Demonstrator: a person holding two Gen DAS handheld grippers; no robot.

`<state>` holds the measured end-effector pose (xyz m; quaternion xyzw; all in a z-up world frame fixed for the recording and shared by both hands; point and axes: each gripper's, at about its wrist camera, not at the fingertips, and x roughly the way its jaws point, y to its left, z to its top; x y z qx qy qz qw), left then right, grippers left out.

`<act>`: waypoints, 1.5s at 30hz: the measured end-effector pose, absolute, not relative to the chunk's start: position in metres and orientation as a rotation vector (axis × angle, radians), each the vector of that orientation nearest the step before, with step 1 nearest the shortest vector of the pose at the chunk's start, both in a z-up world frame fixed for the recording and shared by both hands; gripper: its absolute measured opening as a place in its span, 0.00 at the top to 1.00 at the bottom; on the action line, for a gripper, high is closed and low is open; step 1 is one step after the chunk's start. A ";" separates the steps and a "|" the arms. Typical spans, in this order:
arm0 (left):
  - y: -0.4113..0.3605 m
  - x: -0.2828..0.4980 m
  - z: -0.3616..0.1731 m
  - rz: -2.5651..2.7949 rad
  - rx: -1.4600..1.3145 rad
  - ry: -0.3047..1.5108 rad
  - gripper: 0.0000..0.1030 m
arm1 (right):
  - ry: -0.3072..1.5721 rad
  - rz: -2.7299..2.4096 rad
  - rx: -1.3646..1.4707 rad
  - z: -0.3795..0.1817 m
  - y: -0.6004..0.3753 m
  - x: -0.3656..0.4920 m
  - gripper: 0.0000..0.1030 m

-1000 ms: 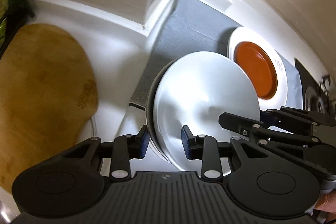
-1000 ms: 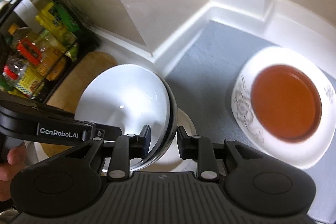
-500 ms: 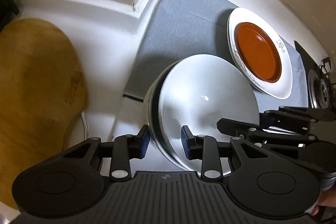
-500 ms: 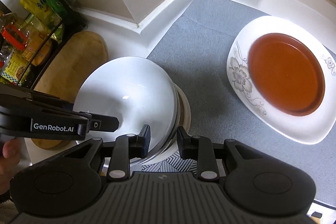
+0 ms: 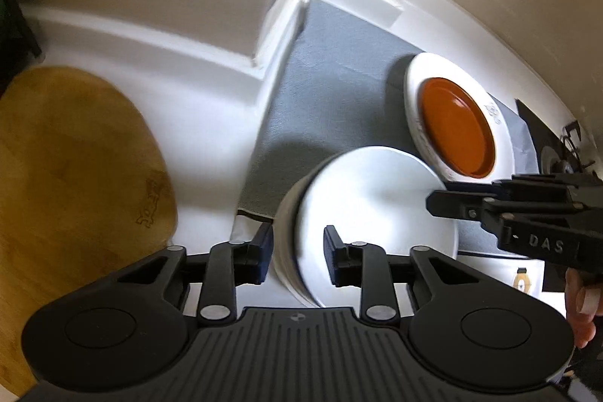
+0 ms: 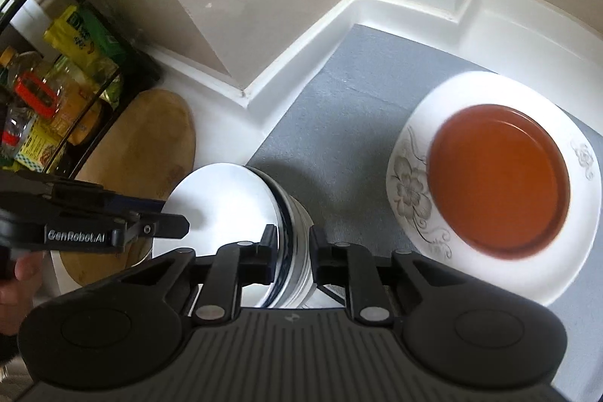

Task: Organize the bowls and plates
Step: 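Carry the nested bowls with both grippers over the brown plate stack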

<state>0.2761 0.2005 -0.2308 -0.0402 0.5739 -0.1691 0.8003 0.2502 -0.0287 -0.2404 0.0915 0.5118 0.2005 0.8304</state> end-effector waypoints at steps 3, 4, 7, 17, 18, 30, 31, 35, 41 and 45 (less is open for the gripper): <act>0.214 0.286 -0.241 -0.359 -0.189 1.267 0.71 | 1.098 0.433 0.226 -0.250 -0.030 0.257 0.85; 0.217 0.287 -0.245 -0.364 -0.213 1.277 0.71 | 1.101 0.434 0.243 -0.252 -0.032 0.258 0.85; 0.213 0.285 -0.247 -0.378 -0.179 1.271 0.68 | 1.106 0.437 0.285 -0.259 -0.035 0.259 0.84; 0.211 0.284 -0.285 -0.399 -0.292 1.383 0.45 | 1.206 0.401 0.379 -0.292 -0.026 0.252 0.52; 0.212 0.283 -0.287 -0.405 -0.314 1.388 0.43 | 1.221 0.399 0.403 -0.297 -0.025 0.251 0.50; 0.220 0.281 -0.305 -0.428 -0.444 1.397 0.34 | 1.237 0.353 0.650 -0.332 -0.045 0.240 0.35; 0.219 0.281 -0.302 -0.427 -0.427 1.394 0.35 | 1.235 0.367 0.650 -0.333 -0.045 0.240 0.38; 0.218 0.278 -0.292 -0.425 -0.380 1.363 0.46 | 1.207 0.375 0.599 -0.325 -0.040 0.237 0.45; 0.220 0.274 -0.284 -0.416 -0.365 1.370 0.55 | 1.201 0.372 0.564 -0.316 -0.041 0.237 0.53; 0.209 0.274 -0.279 -0.398 -0.312 1.363 0.56 | 1.197 0.364 0.571 -0.312 -0.044 0.237 0.57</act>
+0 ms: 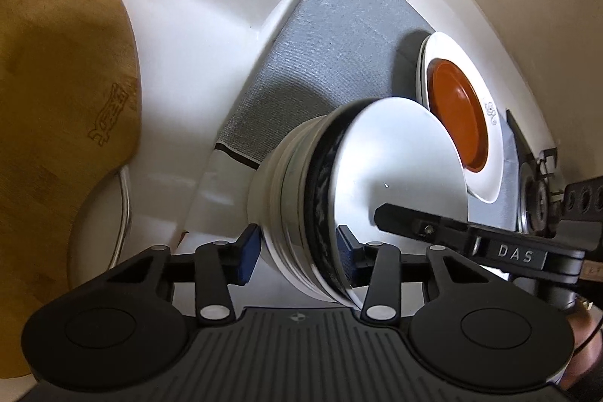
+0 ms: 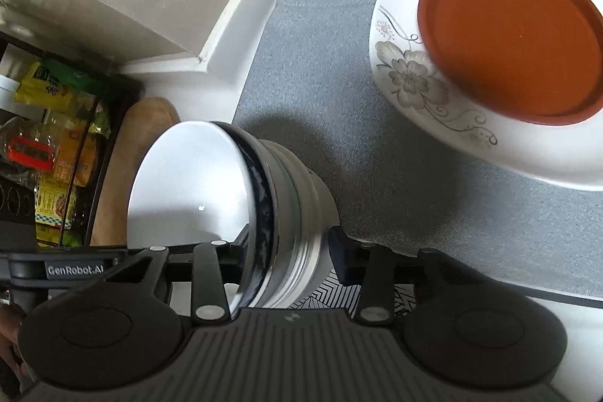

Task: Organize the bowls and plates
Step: 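Carry the nested bowls with both grippers over the brown plate stack, then lower the nested bowls onto the brown plate with both grippers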

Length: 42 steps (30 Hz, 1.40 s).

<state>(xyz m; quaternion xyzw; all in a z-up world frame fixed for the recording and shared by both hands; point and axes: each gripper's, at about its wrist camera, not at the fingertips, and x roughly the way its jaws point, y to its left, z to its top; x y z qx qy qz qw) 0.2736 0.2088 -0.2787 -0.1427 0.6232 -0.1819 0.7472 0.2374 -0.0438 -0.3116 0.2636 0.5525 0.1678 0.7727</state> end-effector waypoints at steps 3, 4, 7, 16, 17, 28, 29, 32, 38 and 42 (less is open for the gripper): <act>0.203 0.273 -0.275 -0.393 -0.283 1.359 0.58 | 1.188 0.365 0.564 -0.307 -0.046 0.235 0.59; 0.201 0.272 -0.274 -0.393 -0.273 1.359 0.58 | 1.187 0.368 0.559 -0.306 -0.046 0.235 0.59; 0.199 0.273 -0.275 -0.388 -0.266 1.361 0.58 | 1.183 0.365 0.557 -0.304 -0.045 0.235 0.59; 0.192 0.264 -0.284 -0.352 -0.323 1.381 0.45 | 1.158 0.343 0.483 -0.298 -0.034 0.231 0.60; 0.187 0.261 -0.280 -0.346 -0.291 1.376 0.47 | 1.162 0.337 0.480 -0.297 -0.033 0.231 0.60; 0.180 0.263 -0.257 -0.356 -0.273 1.393 0.53 | 1.151 0.290 0.476 -0.275 -0.040 0.218 0.62; 0.179 0.263 -0.255 -0.359 -0.271 1.389 0.53 | 1.147 0.288 0.480 -0.273 -0.042 0.218 0.62; 0.175 0.266 -0.249 -0.372 -0.263 1.381 0.53 | 1.131 0.283 0.484 -0.267 -0.048 0.218 0.62; 0.163 0.268 -0.247 -0.383 -0.220 1.382 0.53 | 1.124 0.268 0.488 -0.263 -0.057 0.214 0.61; 0.150 0.269 -0.246 -0.396 -0.197 1.388 0.53 | 1.117 0.249 0.507 -0.263 -0.066 0.208 0.61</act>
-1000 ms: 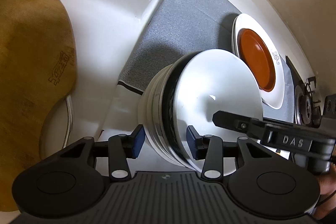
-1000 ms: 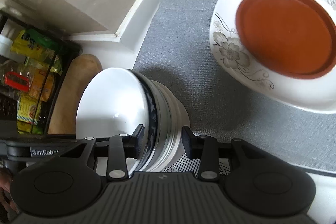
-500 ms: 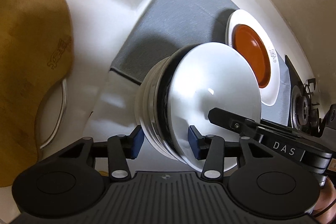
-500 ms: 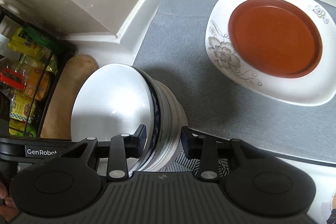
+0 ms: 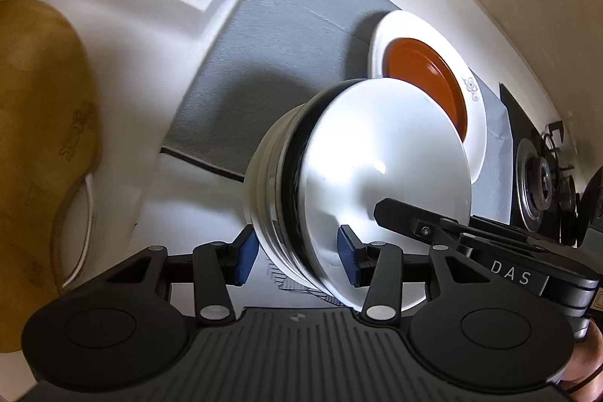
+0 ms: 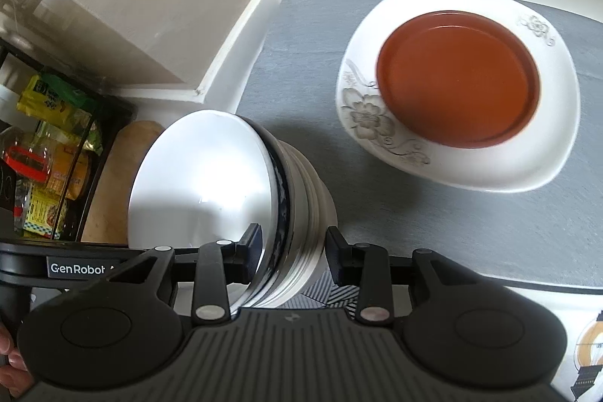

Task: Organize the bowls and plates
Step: 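Lower the nested bowls onto the brown plate with both grippers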

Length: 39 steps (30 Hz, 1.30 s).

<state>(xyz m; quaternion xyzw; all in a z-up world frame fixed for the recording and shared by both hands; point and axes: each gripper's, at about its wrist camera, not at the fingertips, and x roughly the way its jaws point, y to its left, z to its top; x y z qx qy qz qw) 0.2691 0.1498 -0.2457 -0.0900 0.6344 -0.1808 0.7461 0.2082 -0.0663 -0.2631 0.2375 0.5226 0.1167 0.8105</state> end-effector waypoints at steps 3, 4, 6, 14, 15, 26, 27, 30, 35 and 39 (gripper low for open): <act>0.139 0.272 -0.242 -0.418 -0.179 1.384 0.53 | 1.099 0.228 0.522 -0.260 -0.077 0.205 0.61; 0.135 0.273 -0.240 -0.426 -0.173 1.381 0.53 | 1.093 0.220 0.528 -0.258 -0.082 0.204 0.61; 0.125 0.276 -0.236 -0.444 -0.161 1.373 0.53 | 1.075 0.201 0.538 -0.255 -0.089 0.203 0.61; 0.081 0.294 -0.221 -0.530 -0.118 1.349 0.52 | 1.007 0.123 0.553 -0.236 -0.129 0.206 0.61; 0.076 0.298 -0.219 -0.537 -0.113 1.350 0.52 | 1.001 0.116 0.551 -0.234 -0.133 0.208 0.61; 0.032 0.334 -0.200 -0.601 -0.078 1.312 0.52 | 0.936 0.066 0.556 -0.210 -0.183 0.239 0.61; 0.029 0.338 -0.199 -0.602 -0.073 1.306 0.52 | 0.933 0.063 0.557 -0.209 -0.186 0.243 0.61; 0.020 0.349 -0.198 -0.592 -0.065 1.300 0.52 | 0.930 0.057 0.566 -0.209 -0.196 0.255 0.61; 0.007 0.363 -0.205 -0.589 -0.045 1.296 0.52 | 0.926 0.051 0.561 -0.217 -0.205 0.269 0.61; -0.002 0.368 -0.217 -0.573 -0.034 1.309 0.52 | 0.953 0.035 0.560 -0.232 -0.208 0.279 0.61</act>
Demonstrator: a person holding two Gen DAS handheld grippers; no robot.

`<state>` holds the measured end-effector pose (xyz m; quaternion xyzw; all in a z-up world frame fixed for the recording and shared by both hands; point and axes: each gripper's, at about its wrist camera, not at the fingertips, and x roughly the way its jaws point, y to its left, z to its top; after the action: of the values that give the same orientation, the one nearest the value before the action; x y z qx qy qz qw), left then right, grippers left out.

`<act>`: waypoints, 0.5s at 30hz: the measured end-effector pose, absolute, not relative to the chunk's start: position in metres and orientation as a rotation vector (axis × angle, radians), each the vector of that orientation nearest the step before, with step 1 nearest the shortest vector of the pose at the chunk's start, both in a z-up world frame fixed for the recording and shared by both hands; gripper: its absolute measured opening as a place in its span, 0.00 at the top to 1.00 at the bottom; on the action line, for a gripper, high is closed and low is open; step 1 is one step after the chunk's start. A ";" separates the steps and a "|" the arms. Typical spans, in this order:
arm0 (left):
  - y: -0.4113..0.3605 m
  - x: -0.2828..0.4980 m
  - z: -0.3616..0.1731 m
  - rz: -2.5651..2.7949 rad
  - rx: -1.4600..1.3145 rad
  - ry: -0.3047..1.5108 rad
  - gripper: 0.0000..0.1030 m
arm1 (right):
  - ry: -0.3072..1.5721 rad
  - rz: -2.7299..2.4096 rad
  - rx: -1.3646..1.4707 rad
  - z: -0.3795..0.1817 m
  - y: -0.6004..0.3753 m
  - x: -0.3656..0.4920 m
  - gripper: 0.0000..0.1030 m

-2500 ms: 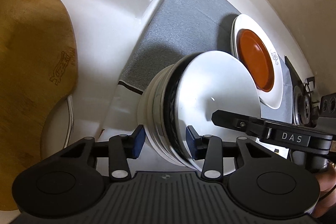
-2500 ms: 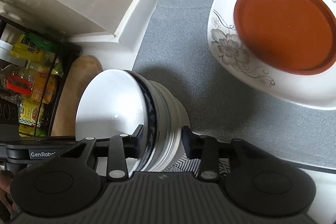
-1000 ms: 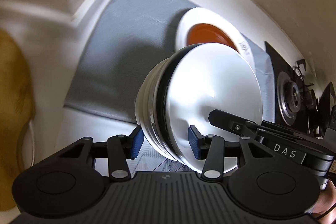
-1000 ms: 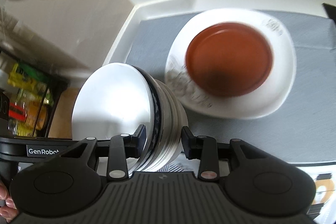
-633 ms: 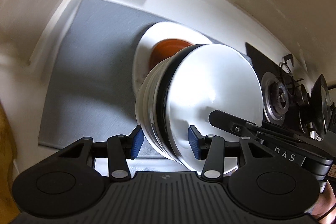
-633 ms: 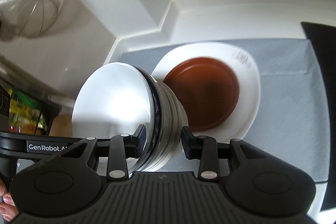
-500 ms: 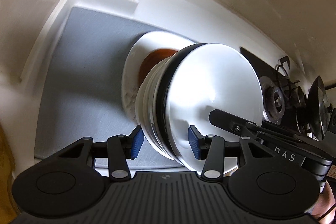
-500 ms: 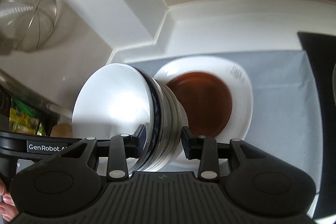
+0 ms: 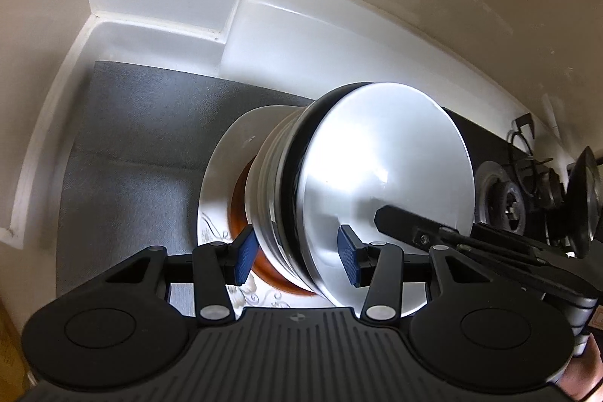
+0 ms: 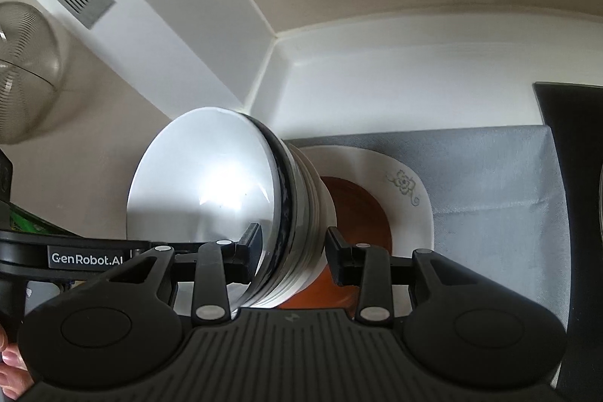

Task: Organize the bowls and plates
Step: 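Lower the nested bowls onto the brown plate with both grippers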

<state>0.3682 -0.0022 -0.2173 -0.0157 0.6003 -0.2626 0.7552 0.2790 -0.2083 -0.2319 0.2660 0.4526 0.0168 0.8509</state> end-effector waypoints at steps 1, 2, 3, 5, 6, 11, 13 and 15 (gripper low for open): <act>-0.005 0.371 -0.220 -0.569 -0.037 1.311 0.52 | 0.956 0.031 0.553 -0.235 -0.207 0.280 0.61; -0.005 0.373 -0.223 -0.567 -0.038 1.312 0.52 | 0.959 0.028 0.546 -0.238 -0.206 0.281 0.61; -0.007 0.376 -0.226 -0.567 -0.040 1.313 0.52 | 0.961 0.025 0.543 -0.242 -0.206 0.282 0.61; -0.009 0.379 -0.235 -0.570 -0.048 1.323 0.52 | 0.967 0.015 0.551 -0.249 -0.208 0.283 0.61; -0.010 0.381 -0.240 -0.574 -0.053 1.330 0.52 | 0.969 0.008 0.552 -0.253 -0.209 0.284 0.61; -0.013 0.385 -0.264 -0.568 -0.072 1.369 0.52 | 0.988 -0.031 0.542 -0.271 -0.207 0.286 0.62; -0.014 0.384 -0.270 -0.567 -0.068 1.363 0.53 | 0.996 -0.041 0.532 -0.278 -0.204 0.285 0.62; -0.013 0.382 -0.270 -0.576 -0.068 1.340 0.53 | 0.981 -0.048 0.538 -0.280 -0.204 0.283 0.61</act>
<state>0.3820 -0.0132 -0.2704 -0.0313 0.6120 -0.2630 0.7452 0.2830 -0.2039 -0.2804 0.2549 0.4654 -0.0226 0.8473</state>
